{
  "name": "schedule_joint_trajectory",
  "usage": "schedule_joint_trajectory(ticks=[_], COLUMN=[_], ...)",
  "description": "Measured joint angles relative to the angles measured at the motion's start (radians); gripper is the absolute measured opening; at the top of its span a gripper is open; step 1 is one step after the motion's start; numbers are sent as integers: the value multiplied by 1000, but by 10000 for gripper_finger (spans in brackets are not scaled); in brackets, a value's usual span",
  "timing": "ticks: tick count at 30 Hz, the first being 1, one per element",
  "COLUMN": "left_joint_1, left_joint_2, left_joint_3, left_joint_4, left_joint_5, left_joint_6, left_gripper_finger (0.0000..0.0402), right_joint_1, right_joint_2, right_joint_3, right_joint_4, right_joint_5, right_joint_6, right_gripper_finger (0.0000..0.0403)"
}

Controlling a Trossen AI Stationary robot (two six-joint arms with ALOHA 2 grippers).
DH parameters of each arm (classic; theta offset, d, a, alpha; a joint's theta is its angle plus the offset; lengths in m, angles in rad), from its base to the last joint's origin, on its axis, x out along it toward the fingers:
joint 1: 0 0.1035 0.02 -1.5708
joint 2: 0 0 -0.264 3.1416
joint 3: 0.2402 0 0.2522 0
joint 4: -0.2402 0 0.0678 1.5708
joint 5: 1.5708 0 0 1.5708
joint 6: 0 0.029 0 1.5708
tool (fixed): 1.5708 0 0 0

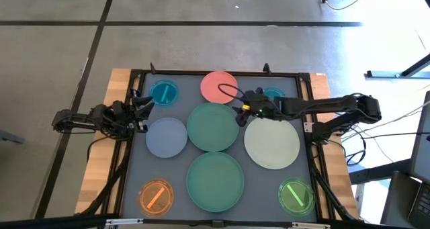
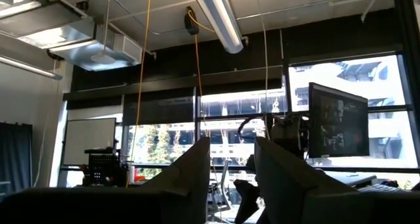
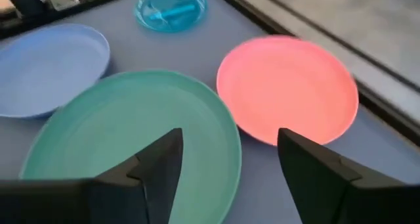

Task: Stack plastic plates
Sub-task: Stack the top green plate on top of the white plate

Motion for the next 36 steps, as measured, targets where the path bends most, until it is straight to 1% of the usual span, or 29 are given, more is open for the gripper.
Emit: schedule_joint_trajectory(ticks=[5, 12, 16, 22, 36], left_joint_1=[0, 0, 0, 0, 0], left_joint_2=[0, 0, 0, 0, 0], left_joint_3=[0, 0, 0, 0, 0], left_joint_4=[0, 1, 6, 6, 8], left_joint_5=[0, -19, -22, -22, -22], left_joint_6=[1, 9, 10, 9, 2], left_gripper_finger=[112, 112, 112, 112, 112], right_joint_1=[-95, -193, -210, -206, -207], right_joint_2=[49, 137, 215, 315, 390], right_joint_3=[0, 3, 32, 70, 71], right_joint_4=[6, 24, 20, -20, -25], right_joint_5=[-154, -310, -321, -393, -406], right_joint_6=[53, 60, 59, 56, 52], right_gripper_finger=[241, 241, 241, 241, 241])
